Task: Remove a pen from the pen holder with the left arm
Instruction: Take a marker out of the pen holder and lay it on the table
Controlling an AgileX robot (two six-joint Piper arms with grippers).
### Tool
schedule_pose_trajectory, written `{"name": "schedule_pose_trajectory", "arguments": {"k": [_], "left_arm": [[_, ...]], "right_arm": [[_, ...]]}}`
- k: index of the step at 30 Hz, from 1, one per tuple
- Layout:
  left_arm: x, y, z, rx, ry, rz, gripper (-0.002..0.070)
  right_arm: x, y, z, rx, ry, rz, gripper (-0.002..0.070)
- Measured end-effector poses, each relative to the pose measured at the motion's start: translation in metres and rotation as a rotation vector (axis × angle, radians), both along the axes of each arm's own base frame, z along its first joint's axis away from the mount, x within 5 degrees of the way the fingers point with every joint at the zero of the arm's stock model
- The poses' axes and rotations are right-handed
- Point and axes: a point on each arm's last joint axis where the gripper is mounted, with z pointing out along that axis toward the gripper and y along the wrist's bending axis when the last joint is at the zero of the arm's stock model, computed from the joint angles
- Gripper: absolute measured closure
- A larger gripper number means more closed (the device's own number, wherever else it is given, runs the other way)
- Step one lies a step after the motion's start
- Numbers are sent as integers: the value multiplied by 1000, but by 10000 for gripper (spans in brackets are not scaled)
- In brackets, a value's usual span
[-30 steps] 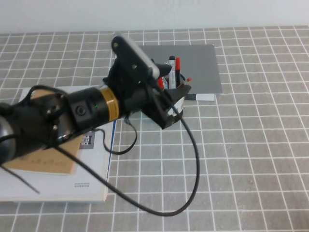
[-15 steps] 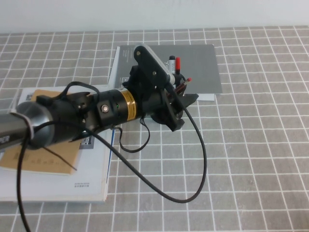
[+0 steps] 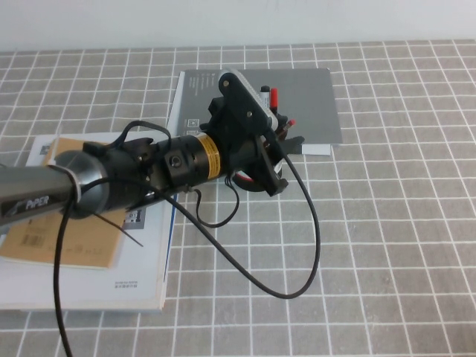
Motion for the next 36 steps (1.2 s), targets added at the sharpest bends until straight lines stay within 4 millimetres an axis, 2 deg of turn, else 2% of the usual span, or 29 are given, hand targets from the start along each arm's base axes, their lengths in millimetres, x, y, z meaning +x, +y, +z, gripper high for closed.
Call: {"name": "schedule_pose_trajectory", "arguments": {"k": [8,12,16,27,32,36], "left_arm": [[3,-2,3,6,-36,-8,622],[2,-1,11,5,-63,-12,657],[-2,2,27,0,-111,-12,662],[-31,21,115,-108,-273,17,662],[-50,48,158,-251,-110,200,662],[-64,79,180,-355,68,468,662]], "right_arm": [[0,0,0,0,0,0,689],[0,0,0,0,0,0,689],[0,0,0,0,0,0,689],[0,0,0,0,0,0,689],[0,0,0,0,0,0,689],[0,0,0,0,0,0,689]]}}
